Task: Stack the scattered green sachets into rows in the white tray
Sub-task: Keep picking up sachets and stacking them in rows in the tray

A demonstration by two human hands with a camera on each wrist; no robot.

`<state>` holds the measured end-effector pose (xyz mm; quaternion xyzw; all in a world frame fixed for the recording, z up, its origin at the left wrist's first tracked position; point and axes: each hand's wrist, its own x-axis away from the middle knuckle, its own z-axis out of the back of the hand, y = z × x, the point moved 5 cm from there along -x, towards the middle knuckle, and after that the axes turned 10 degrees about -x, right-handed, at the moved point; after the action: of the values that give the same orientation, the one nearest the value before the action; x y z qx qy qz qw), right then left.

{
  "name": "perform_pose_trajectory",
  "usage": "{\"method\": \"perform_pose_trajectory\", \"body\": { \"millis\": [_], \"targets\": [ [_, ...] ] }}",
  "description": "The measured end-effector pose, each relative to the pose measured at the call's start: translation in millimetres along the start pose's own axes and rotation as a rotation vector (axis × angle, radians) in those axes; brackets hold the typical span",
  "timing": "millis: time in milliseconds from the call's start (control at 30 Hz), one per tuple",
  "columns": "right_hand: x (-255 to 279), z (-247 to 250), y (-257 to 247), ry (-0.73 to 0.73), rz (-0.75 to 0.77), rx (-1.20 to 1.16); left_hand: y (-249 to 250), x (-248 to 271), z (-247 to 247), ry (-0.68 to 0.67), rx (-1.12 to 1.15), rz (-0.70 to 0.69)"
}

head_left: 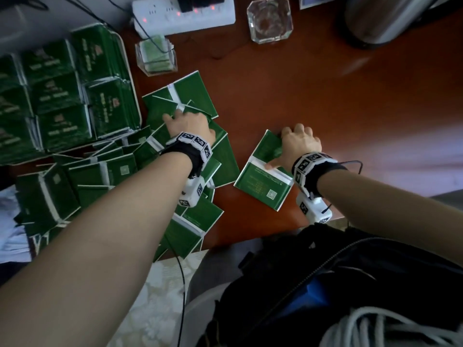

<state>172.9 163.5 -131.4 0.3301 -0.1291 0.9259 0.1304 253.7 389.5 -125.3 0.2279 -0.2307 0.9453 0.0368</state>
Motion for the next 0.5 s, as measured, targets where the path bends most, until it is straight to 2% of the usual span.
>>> {"method": "perform_pose_trajectory", "body": {
  "millis": [133,200,400,500],
  "targets": [
    [-5.4,8.4,-4.8,-0.045,0.024,0.001,6.2,-4.4,21.3,-0.024,0.152,0.010],
    [-10.0,15.1,0.0,-0.055,0.042,0.007,17.7,-4.2,34.7,-0.058,0.335,0.018],
    [-32.5,46.2,34.6,-0.062,0.129,0.078,93.2,-8.2,47.5,-0.336,0.962,0.053],
    [-46.5,60.1,49.3,-0.071,0.178,0.137,132.8,-19.2,37.5,-0.409,1.137,0.104]
  ]
}}
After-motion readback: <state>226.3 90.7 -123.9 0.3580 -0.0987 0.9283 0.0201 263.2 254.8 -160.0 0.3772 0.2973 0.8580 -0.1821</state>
